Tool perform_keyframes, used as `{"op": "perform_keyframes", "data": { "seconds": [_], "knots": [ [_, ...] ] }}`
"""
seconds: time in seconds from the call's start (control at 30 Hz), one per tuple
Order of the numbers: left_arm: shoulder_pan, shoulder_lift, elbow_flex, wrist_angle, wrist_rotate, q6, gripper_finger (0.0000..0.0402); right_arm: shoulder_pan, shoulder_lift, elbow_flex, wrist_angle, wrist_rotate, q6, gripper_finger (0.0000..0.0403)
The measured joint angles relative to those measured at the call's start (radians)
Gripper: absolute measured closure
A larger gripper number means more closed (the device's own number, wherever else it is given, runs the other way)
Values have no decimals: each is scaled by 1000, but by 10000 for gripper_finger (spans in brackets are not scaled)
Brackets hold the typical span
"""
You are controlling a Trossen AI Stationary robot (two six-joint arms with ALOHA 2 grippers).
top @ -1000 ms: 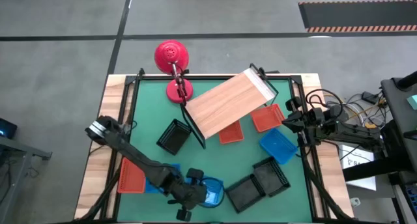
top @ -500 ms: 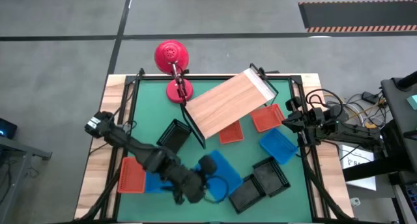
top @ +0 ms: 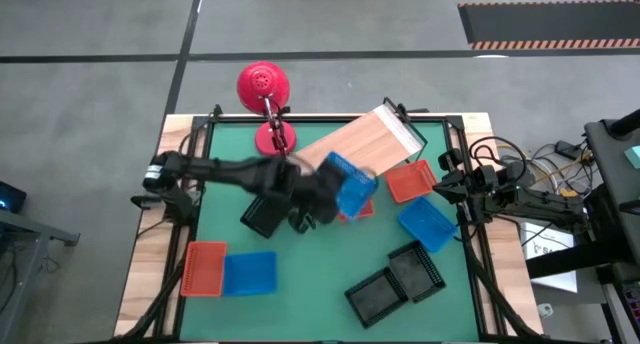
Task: Stack baskets on shelf by color
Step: Put the middle blue basket on the shelf
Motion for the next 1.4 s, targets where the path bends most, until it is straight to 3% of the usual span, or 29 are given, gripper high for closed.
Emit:
{"op": "perform_keyframes", "data": {
  "seconds": [0.13,0.4,0.63,0.97,1.23,1.4],
  "knots": [
    [60,0,0,-2,118,-1,401,0,0,0,0,0,0,394],
    [118,0,-3,-29,110,-3,400,0,0,0,0,0,-1,394],
    [159,0,-22,-30,108,-3,372,0,0,0,0,0,-26,394],
    [161,0,-26,-28,57,-16,323,0,0,0,0,0,-42,394],
    [148,-37,-27,-39,56,-32,315,0,0,0,0,0,-45,394],
    [89,-93,-26,-6,57,-236,314,0,44,0,1,36,-68,394]
  ]
}}
